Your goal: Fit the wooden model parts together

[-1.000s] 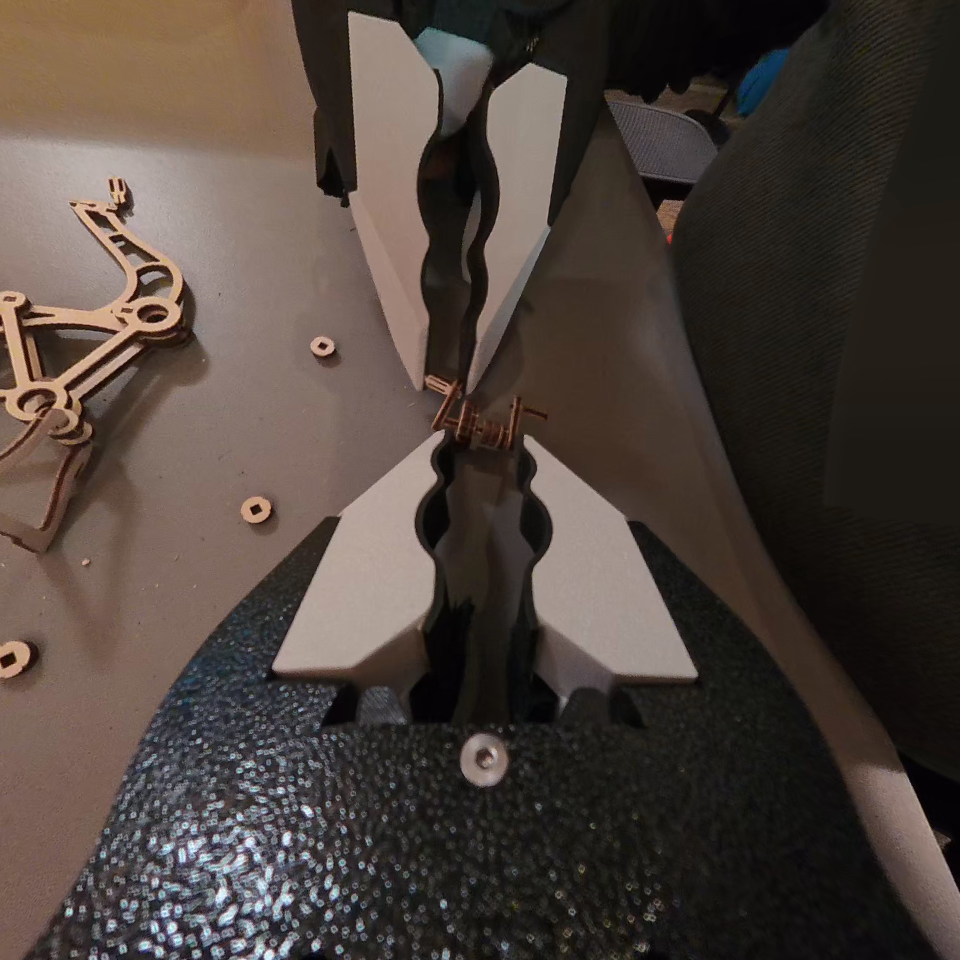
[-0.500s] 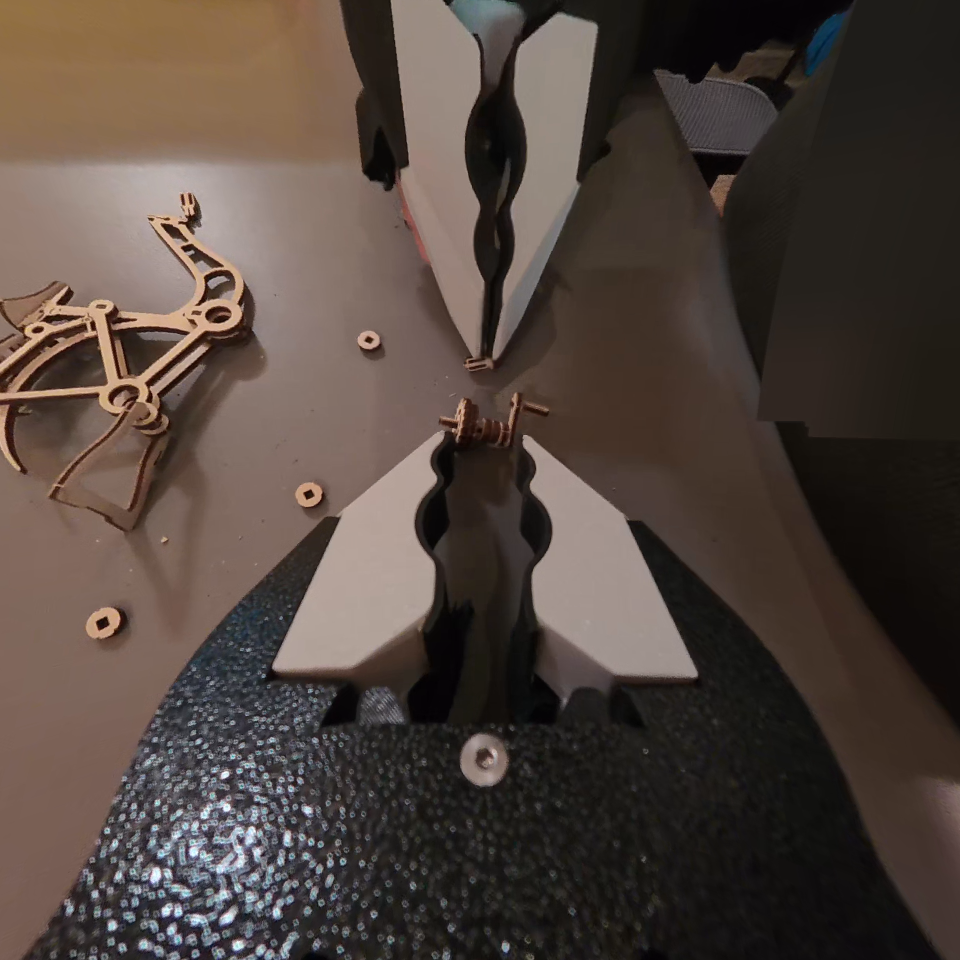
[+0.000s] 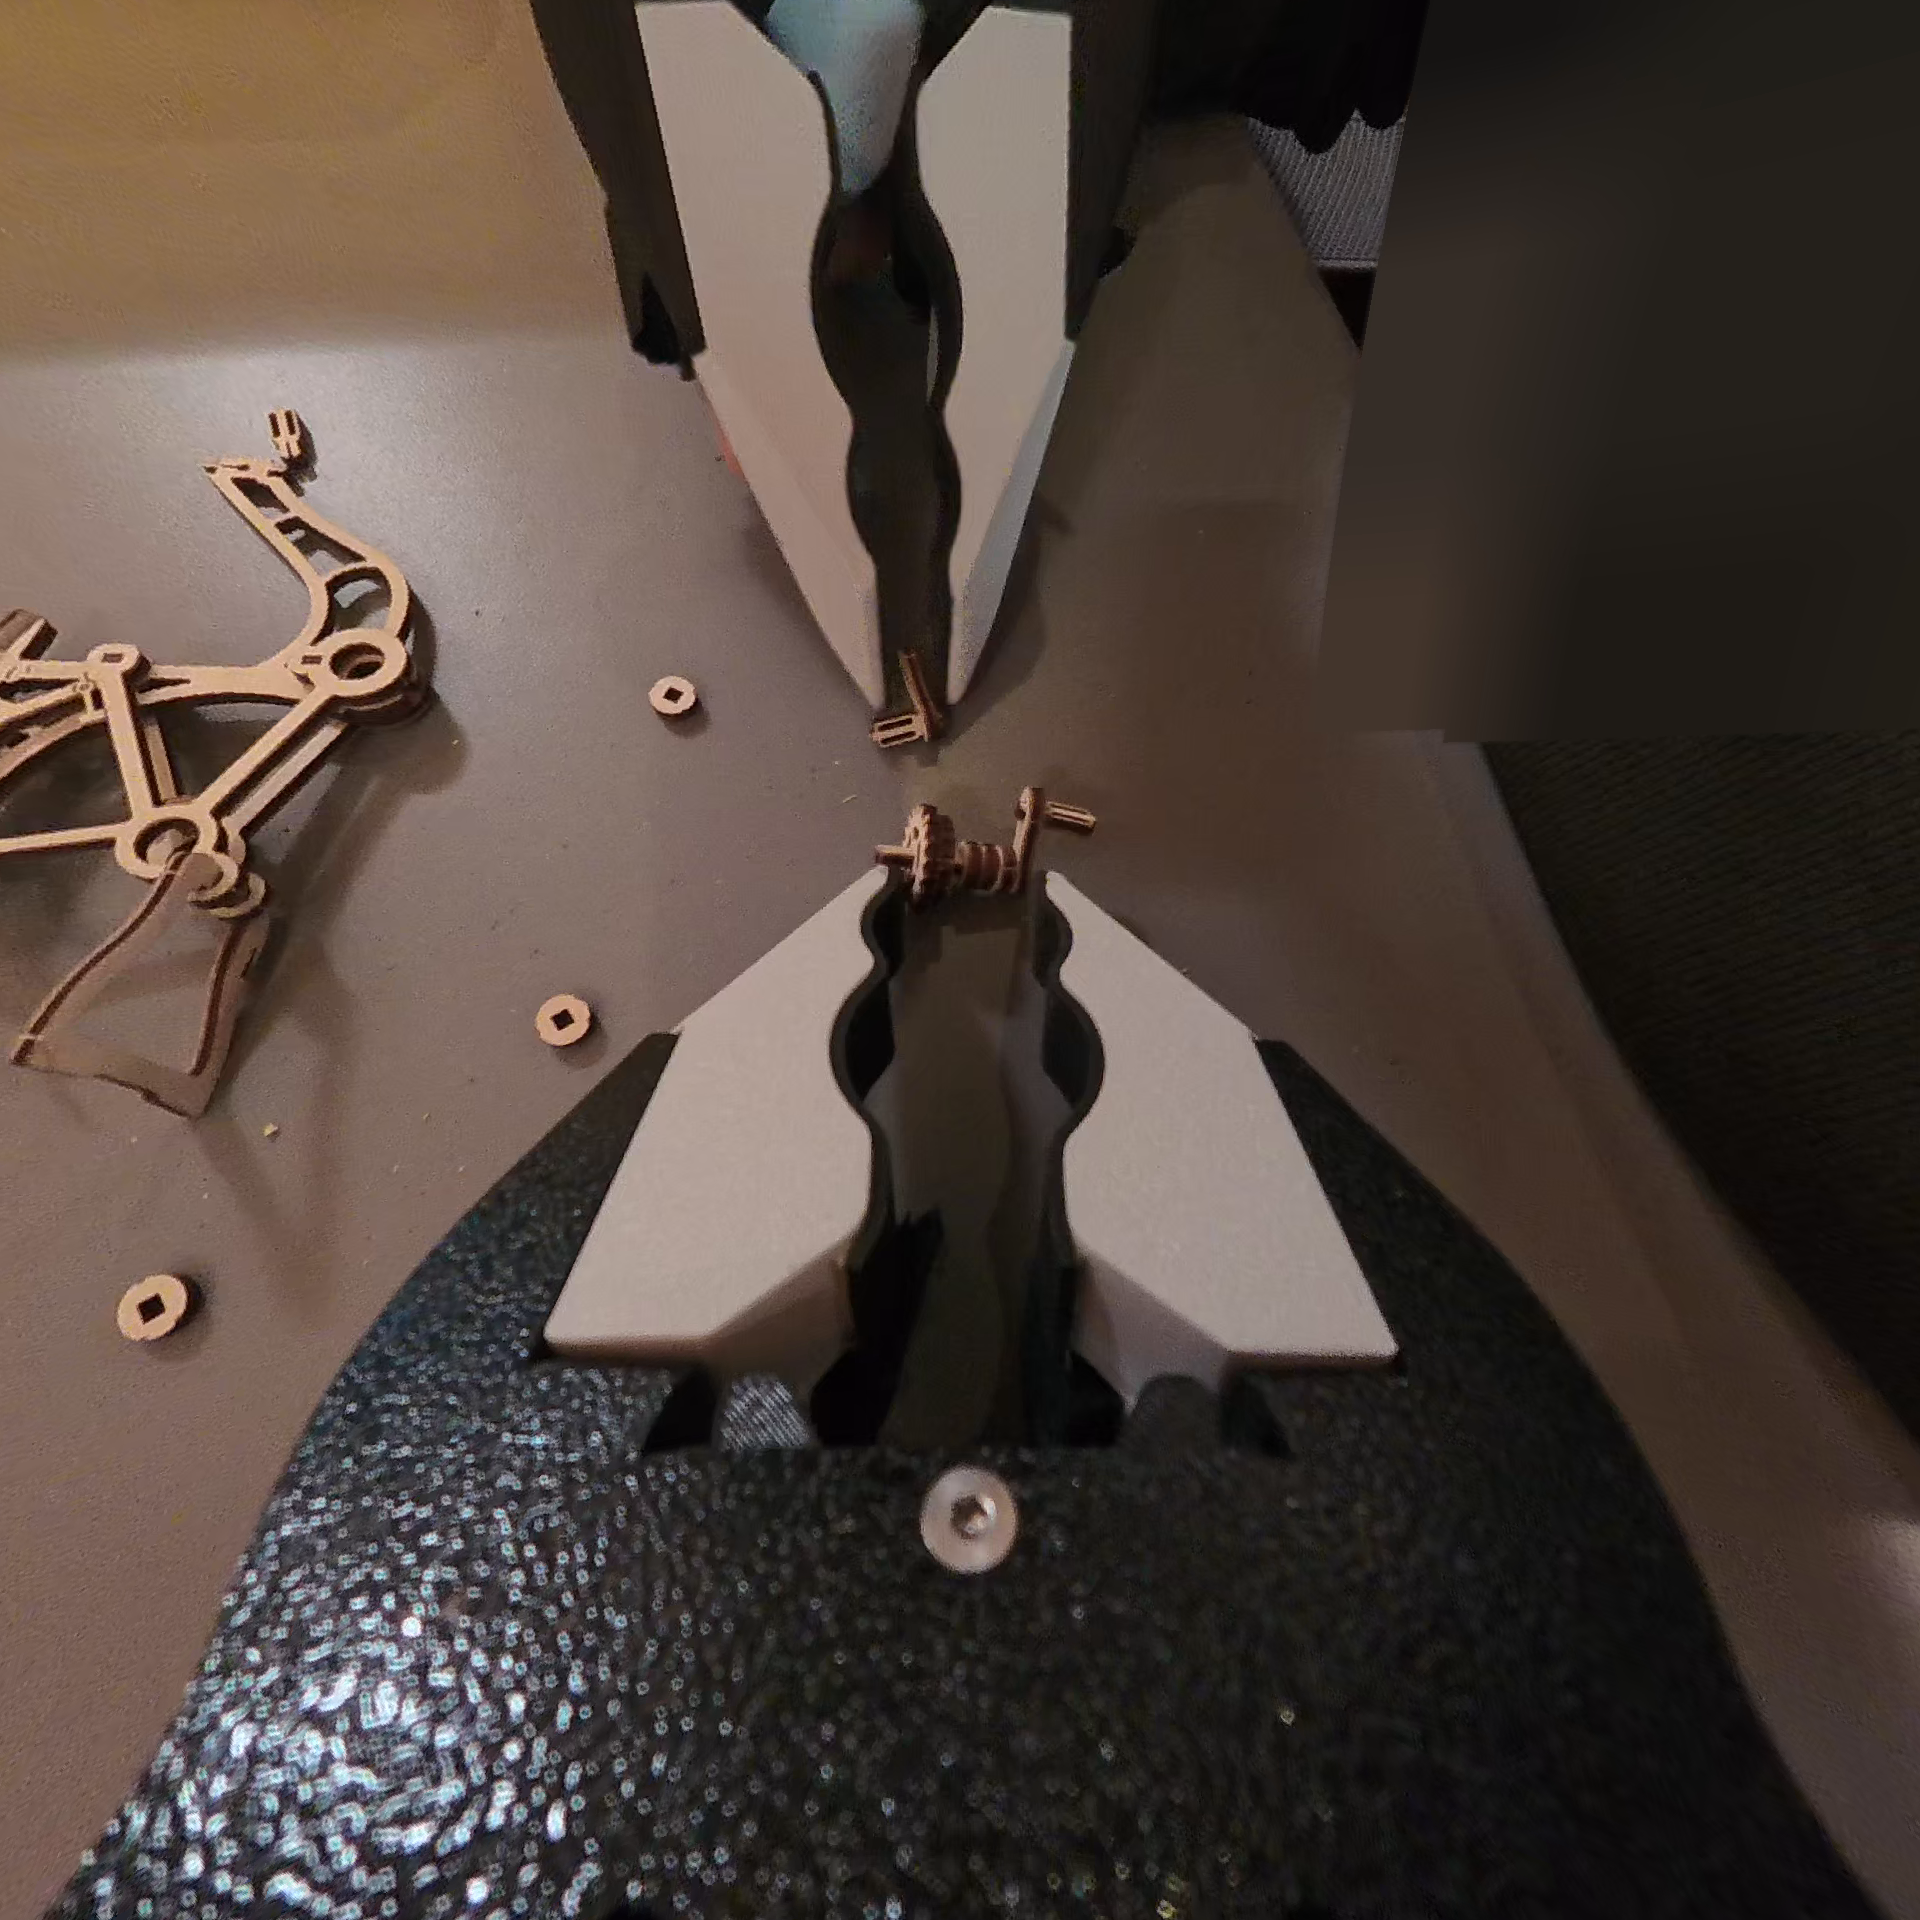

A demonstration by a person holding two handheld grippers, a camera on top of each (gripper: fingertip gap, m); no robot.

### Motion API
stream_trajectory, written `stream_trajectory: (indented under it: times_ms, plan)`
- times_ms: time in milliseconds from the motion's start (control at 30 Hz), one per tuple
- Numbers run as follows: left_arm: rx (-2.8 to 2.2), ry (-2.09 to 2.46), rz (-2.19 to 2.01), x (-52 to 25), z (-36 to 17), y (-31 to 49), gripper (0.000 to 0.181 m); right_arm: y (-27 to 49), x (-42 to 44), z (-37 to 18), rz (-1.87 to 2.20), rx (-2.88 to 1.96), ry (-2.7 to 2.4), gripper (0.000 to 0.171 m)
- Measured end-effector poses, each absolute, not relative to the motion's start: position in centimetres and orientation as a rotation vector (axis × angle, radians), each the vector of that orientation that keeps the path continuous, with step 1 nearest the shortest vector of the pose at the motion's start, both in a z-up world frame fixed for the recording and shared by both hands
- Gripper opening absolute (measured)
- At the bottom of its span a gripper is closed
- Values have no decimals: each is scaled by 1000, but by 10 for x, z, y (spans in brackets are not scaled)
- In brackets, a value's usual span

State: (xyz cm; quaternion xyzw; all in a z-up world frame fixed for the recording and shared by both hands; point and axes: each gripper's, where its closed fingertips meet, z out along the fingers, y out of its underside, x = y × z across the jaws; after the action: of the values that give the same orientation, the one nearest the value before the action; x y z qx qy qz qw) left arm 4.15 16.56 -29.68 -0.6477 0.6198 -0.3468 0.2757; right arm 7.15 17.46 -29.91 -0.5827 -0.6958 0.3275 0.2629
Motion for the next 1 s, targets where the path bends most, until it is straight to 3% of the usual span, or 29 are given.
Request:
stream_trajectory:
  times_ms: [67, 267, 600, 1000]
  plan:
    - [-1747, 1665, -922, 41, -297, 166, 22, 175, 70, -299, 888, -1578, -1871, 2]
    - [-1752, 1664, -894, 37, -297, 169, 33, 186, 64, -294, 861, -1574, -1789, 1]
    - [-1577, 1452, -1026, 43, -252, 181, 73, 202, 45, -244, 972, -1395, -1472, 1]
    - [-1320, 1359, -871, 53, -218, 187, 46, 189, 46, -205, 1539, -1406, -1202, 1]
